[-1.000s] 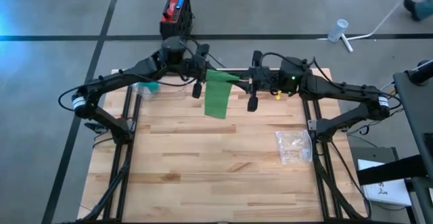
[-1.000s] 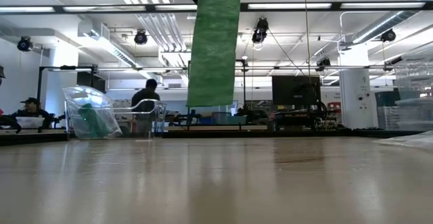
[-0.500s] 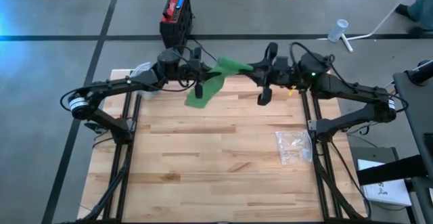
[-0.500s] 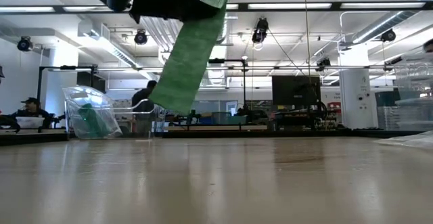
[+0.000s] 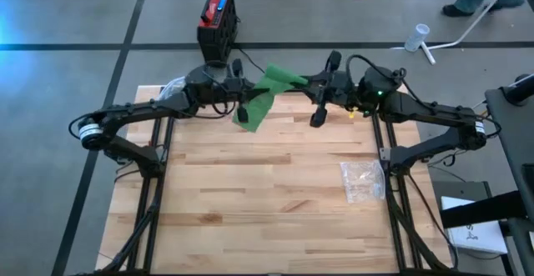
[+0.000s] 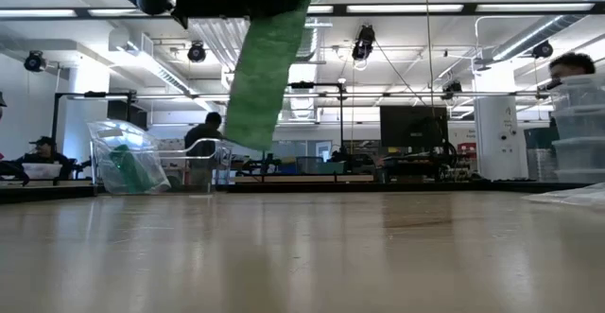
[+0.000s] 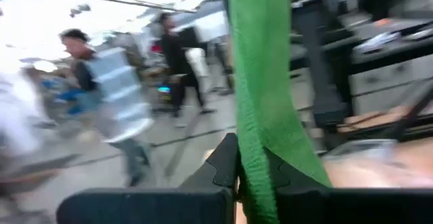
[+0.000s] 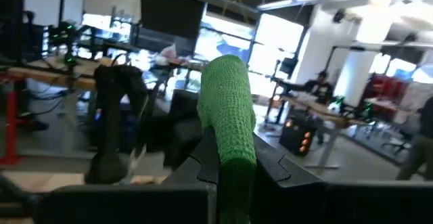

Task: Roll bandage
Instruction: Roll the green bandage

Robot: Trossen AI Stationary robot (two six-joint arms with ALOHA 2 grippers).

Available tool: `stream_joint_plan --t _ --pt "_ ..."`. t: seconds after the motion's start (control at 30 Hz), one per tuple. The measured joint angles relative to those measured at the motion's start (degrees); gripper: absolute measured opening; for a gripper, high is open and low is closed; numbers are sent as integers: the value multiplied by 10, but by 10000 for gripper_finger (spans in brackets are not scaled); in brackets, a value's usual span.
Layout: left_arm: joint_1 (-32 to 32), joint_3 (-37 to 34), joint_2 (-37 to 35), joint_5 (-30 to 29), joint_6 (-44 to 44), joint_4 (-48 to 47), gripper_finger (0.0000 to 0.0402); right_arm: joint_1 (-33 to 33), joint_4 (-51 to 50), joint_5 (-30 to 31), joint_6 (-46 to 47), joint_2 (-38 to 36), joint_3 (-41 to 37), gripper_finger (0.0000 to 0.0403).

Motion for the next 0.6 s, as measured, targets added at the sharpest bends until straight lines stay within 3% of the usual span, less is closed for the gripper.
stream_joint_plan --t 0.23,0.6 --pt "0 10 -55 -29 78 -51 57 0 -41 -5 5 0 -1 24" --pt "-1 23 -68 33 21 -48 196 0 -47 -5 -10 8 -4 24"
